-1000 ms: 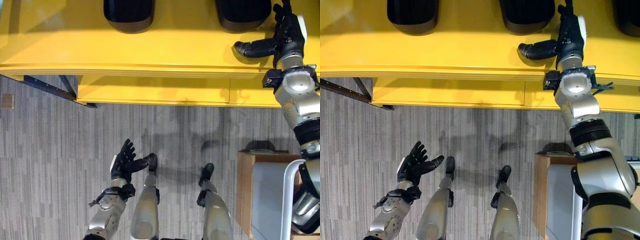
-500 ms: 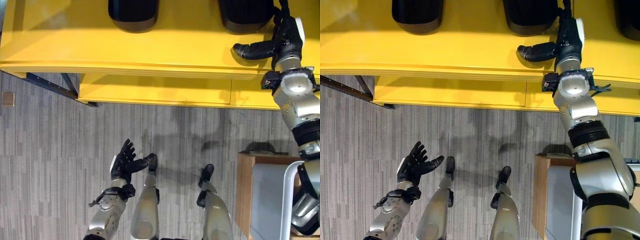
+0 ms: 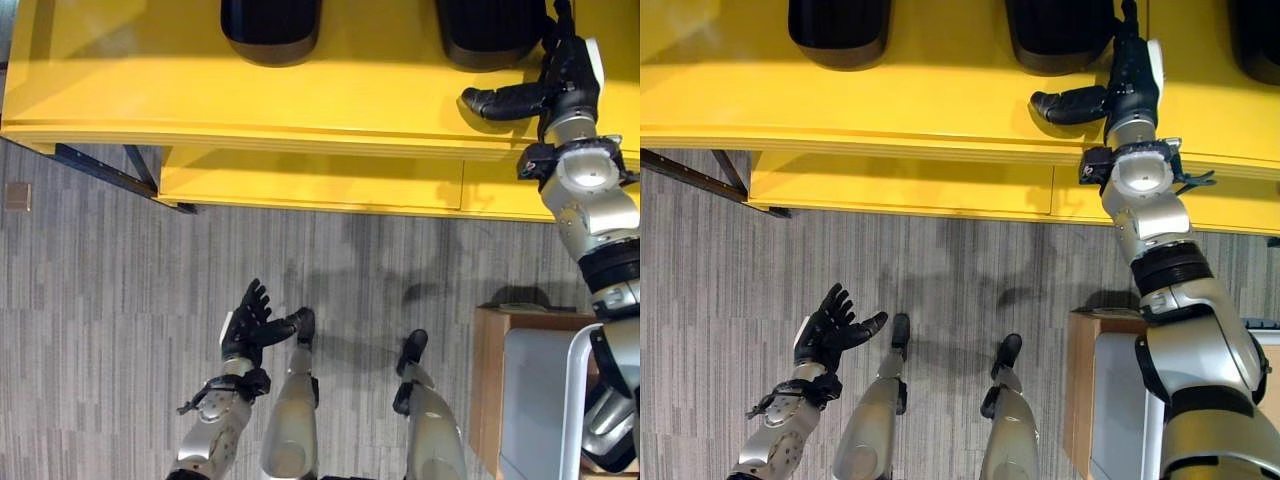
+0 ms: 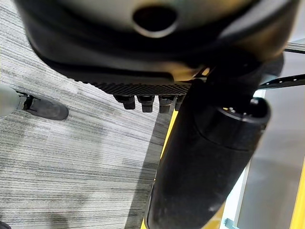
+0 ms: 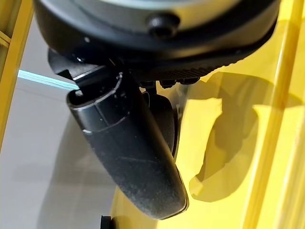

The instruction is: Move parts from the plastic box to the shelf.

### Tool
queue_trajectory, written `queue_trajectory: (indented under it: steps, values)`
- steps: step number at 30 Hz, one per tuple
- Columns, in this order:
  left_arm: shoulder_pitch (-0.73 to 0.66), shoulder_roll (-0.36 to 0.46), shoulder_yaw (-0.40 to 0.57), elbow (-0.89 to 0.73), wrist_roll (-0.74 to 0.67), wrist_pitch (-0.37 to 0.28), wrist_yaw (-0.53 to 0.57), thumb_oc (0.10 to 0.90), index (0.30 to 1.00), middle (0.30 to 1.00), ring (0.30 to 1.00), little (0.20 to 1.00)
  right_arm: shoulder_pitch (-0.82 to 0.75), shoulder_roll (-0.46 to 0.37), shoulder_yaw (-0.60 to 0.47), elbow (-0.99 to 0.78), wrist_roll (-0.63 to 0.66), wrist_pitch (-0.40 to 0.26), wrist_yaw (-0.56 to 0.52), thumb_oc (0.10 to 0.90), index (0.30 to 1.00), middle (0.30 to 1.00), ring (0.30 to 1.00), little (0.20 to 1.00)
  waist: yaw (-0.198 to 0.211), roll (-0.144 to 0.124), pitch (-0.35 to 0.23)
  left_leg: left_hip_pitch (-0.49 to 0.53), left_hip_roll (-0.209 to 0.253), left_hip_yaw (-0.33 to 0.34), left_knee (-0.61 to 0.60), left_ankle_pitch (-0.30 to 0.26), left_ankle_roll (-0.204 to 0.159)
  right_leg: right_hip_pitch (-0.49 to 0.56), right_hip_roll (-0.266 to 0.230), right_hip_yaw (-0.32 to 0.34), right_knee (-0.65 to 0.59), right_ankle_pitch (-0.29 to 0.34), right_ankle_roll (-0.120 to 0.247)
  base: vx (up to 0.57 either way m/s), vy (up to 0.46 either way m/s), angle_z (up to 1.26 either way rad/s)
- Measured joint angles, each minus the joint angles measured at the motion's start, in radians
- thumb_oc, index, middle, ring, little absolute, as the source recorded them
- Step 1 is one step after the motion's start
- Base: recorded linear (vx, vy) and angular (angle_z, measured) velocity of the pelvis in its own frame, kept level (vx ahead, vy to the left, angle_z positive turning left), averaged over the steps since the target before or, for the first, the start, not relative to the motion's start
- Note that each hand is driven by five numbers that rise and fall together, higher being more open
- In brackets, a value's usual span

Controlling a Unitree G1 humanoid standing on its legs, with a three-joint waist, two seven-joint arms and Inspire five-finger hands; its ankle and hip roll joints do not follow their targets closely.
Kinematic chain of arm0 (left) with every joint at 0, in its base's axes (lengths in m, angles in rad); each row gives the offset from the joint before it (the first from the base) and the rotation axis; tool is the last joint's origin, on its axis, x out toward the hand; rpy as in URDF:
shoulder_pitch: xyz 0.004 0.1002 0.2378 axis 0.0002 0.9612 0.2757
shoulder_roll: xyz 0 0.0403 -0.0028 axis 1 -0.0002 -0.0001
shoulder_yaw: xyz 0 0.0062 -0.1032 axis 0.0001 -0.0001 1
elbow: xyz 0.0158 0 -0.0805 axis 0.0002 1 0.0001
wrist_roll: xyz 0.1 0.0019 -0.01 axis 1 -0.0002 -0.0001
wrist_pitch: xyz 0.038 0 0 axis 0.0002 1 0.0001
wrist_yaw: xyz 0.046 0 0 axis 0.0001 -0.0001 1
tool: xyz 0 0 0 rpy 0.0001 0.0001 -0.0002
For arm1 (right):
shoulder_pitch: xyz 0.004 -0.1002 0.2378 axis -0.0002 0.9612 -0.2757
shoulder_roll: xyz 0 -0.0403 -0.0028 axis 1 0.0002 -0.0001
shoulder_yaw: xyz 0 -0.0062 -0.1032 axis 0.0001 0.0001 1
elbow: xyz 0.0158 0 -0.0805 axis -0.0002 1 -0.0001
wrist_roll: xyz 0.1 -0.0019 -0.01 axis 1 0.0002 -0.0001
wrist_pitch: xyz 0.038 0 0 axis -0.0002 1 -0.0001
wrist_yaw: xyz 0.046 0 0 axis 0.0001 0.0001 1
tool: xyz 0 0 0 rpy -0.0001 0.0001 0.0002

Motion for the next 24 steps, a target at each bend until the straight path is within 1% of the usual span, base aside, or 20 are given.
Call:
queue_trajectory:
  steps: [14,24]
  values:
    - [0.001,0.000,0.000,0.000,0.000,0.000,0.000,0.900,1.000,1.000,1.000,1.000,0.002,0.033,0.000,0.000,-0.037,0.005,0.000,0.900,1.000,1.000,1.000,1.000,0.002,0.000,0.000,0.000,0.001,0.000,0.010,0.000,0.000,0.003,0.000,0.000,0.004,0.001,-0.001,0.00,0.000,0.00]
    - [0.005,0.000,0.000,0.000,0.000,0.000,0.000,0.900,1.000,1.000,1.000,1.000,0.003,0.034,0.000,0.000,-0.038,0.005,0.000,0.900,1.000,1.000,1.000,1.000,0.003,-0.001,0.000,0.001,0.001,0.000,0.011,0.000,0.000,0.004,0.000,-0.001,0.004,0.002,-0.002,0.00,0.000,0.00]
